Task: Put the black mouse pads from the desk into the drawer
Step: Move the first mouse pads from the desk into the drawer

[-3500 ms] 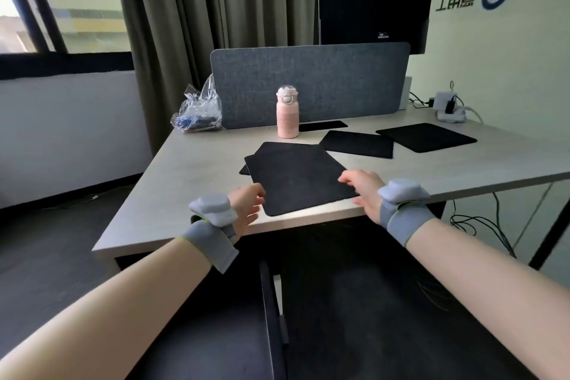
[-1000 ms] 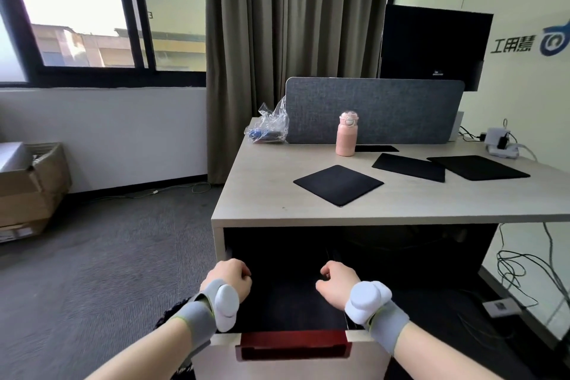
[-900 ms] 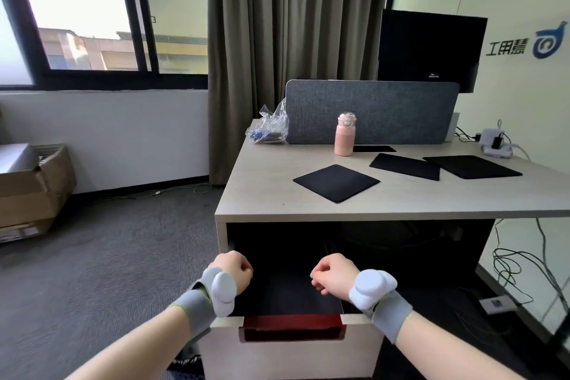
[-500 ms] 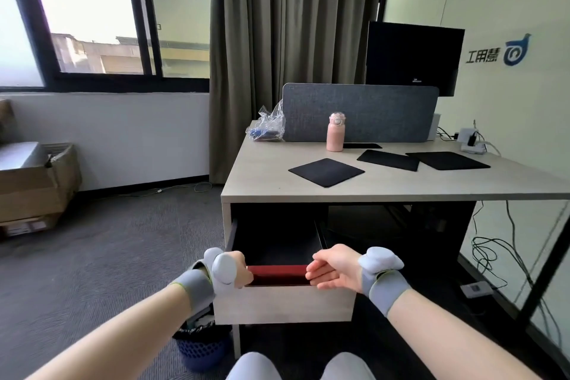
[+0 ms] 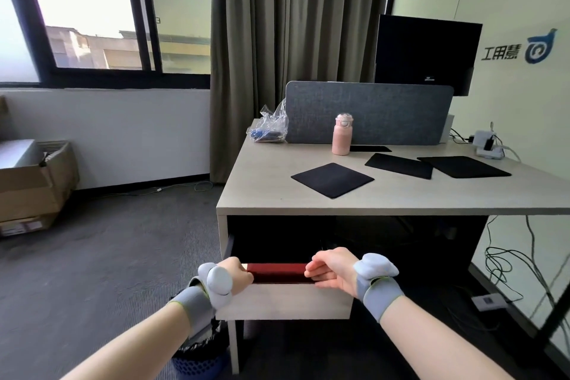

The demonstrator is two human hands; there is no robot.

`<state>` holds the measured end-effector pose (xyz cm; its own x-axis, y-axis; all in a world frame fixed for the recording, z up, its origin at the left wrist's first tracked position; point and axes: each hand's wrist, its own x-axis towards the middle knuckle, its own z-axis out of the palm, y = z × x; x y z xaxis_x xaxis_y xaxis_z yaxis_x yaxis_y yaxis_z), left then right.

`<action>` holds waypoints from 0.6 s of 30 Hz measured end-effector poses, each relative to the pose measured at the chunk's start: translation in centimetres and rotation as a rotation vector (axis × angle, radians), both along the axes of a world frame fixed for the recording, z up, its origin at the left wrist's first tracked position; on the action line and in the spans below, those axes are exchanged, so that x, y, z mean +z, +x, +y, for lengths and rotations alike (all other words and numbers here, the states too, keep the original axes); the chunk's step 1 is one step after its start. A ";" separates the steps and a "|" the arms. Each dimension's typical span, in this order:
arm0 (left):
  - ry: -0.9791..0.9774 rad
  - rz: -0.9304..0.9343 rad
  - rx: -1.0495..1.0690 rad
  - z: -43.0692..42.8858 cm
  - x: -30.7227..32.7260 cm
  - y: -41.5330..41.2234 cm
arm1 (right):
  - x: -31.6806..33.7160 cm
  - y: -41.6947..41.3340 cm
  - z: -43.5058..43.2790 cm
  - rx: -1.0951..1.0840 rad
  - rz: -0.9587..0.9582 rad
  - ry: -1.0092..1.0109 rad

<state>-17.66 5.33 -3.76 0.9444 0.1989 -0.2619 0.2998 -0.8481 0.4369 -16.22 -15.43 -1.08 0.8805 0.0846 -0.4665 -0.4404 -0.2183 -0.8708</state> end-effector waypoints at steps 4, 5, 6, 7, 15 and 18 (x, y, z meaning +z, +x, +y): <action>-0.044 -0.040 0.077 0.2 -0.8 3.3 | -0.5 3.4 0.5 -0.053 -0.008 0.048; -0.116 -0.037 0.080 0.2 -0.9 3.9 | -0.6 4.1 0.6 -0.069 -0.010 0.072; -0.212 -0.049 0.091 0.2 -1.3 4.8 | -0.8 5.0 0.8 -0.088 -0.019 0.092; -0.306 -0.070 0.120 0.2 -1.8 5.8 | -1.0 6.1 1.0 -0.103 -0.028 0.108; -0.860 -0.184 0.383 0.0 -2.5 10.2 | -1.7 11.3 0.3 -0.269 -0.052 0.138; -1.005 -0.155 0.432 -0.1 -2.6 11.0 | -1.8 11.9 -0.6 -0.260 0.012 0.221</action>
